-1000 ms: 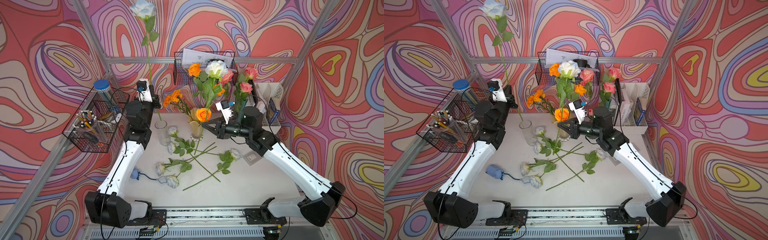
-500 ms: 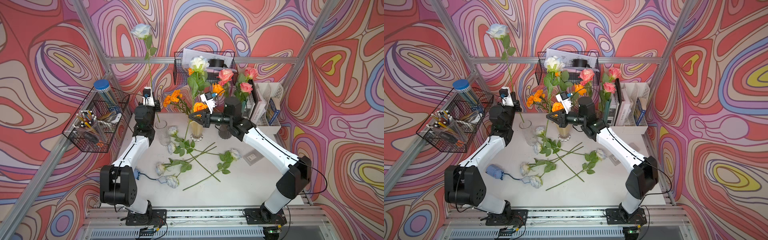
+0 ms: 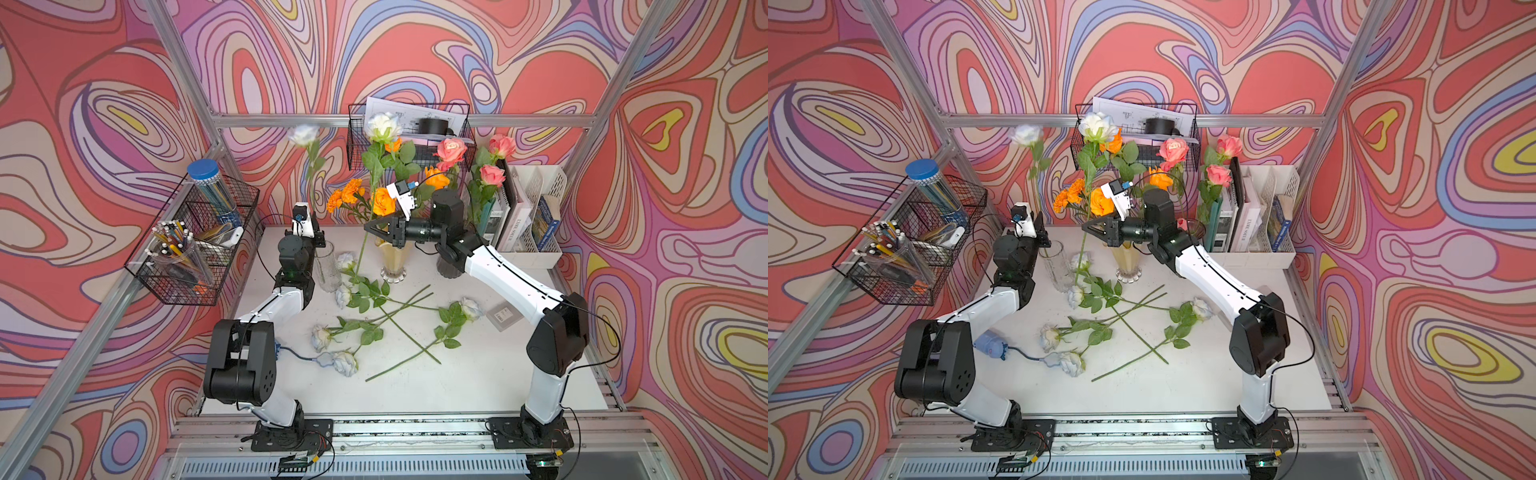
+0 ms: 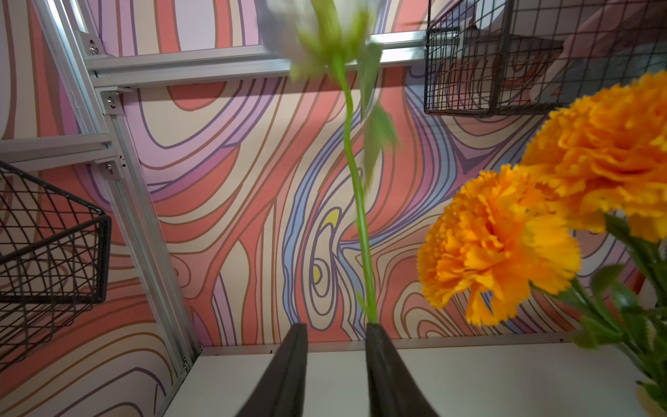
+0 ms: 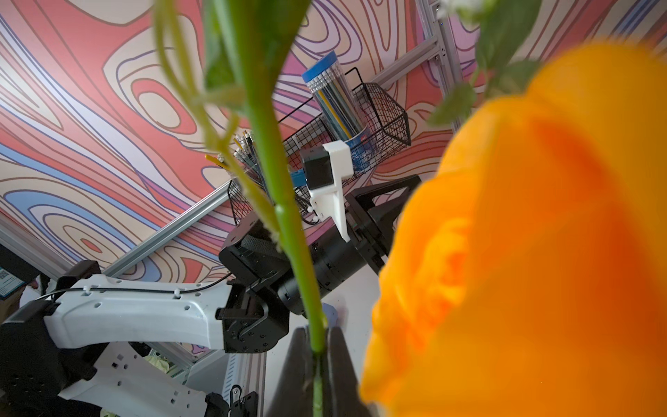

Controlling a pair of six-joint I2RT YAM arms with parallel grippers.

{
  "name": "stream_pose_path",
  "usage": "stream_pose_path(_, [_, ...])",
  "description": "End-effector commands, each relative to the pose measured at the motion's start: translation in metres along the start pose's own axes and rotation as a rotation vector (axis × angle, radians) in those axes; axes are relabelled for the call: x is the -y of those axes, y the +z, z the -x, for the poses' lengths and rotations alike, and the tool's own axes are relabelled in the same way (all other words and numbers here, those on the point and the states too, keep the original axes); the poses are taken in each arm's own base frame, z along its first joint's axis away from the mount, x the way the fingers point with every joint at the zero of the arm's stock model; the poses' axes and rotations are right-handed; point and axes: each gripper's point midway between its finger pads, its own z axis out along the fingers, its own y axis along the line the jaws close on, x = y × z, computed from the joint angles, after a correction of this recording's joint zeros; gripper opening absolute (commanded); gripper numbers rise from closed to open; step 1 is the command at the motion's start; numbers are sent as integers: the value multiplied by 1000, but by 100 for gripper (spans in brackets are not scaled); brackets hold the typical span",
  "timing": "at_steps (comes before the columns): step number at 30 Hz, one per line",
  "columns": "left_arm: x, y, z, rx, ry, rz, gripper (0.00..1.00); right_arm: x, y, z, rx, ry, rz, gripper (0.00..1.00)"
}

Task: Arrange the flowers in different vases according to their colors
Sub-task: Insert the flower into the vase.

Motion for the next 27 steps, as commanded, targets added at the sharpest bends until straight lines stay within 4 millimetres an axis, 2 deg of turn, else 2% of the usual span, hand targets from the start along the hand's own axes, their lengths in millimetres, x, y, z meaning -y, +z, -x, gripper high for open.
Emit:
stream_pose_path(1, [-10,-13,29,82,-34,29,47,-15,7,17,27,-44,54,0])
stream_pose_path(4, [-14,-26,38,84,-48,41,53,-17,16,18,26,-59,62,0])
stream_pose_path(6, [-20,-41,50,87,-73,68,63,-20,23,19,28,-86,58,0])
stream_pose_path(10, [-41,-76,71,30,-149,175,66,-22,40,22,37,-139,41,0])
stream_pose_path(12, [-49,-95,76,-15,-190,228,66,-21,49,24,51,-157,41,0])
stream_pose_path(16, [-69,-133,55,-155,-285,369,67,-11,70,27,69,-185,19,0])
stream_pose_path(19, [-74,-152,40,-213,-321,412,66,-1,82,27,79,-204,3,0])
stream_pose_path(23, [-76,-172,26,-246,-335,454,66,7,96,23,95,-253,-18,0])
stream_pose_path(27, [-70,-180,21,-255,-329,440,66,15,105,19,93,-304,-60,0])
